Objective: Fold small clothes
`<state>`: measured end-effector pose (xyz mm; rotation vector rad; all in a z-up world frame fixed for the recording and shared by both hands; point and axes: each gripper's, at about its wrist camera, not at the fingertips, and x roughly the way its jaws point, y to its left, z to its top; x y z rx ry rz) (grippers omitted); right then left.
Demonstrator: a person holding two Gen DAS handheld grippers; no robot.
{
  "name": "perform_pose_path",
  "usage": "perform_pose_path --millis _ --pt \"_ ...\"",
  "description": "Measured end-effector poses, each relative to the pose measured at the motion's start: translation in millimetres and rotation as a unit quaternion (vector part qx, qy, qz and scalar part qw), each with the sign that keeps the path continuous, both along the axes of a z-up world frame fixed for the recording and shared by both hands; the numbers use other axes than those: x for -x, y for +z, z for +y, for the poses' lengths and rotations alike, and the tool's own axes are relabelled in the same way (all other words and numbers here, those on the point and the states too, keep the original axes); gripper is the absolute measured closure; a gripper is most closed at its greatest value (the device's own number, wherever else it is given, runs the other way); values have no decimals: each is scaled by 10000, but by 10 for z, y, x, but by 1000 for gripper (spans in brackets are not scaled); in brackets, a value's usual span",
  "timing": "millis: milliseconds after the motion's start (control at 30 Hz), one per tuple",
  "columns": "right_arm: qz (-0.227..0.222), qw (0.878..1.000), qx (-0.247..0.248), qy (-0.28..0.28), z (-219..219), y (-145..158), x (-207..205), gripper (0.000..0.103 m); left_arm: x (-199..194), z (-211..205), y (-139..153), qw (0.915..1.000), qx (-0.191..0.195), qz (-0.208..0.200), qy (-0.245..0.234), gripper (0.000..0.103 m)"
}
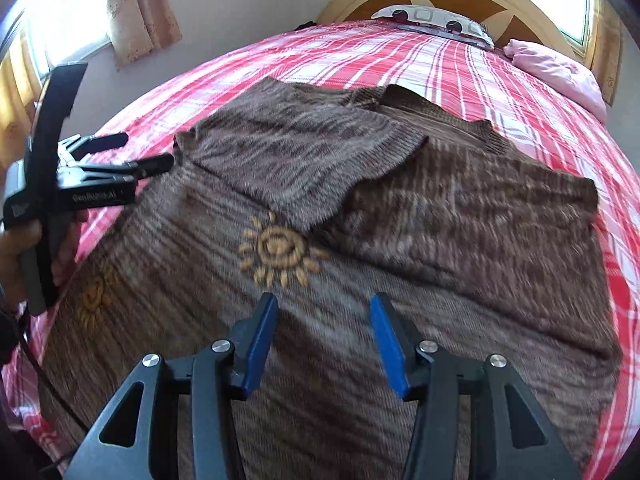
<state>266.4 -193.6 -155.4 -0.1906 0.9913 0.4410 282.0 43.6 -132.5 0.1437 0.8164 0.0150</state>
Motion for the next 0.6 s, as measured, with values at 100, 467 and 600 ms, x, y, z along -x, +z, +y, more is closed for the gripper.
perform_pose_path --millis 100,467,600 --pt "-72 10000 65 1 -69 18 107 52 111 -44 -5 10000 -35 -13 -53 0" --pt "-82 9996 -166 -221 -255 -5 215 50 300 -79 -53 9999 -12 60 -99 0" --pt "-18 9991 -302 -305 -297 -5 204 50 290 -43 -74 9999 56 132 -29 0"
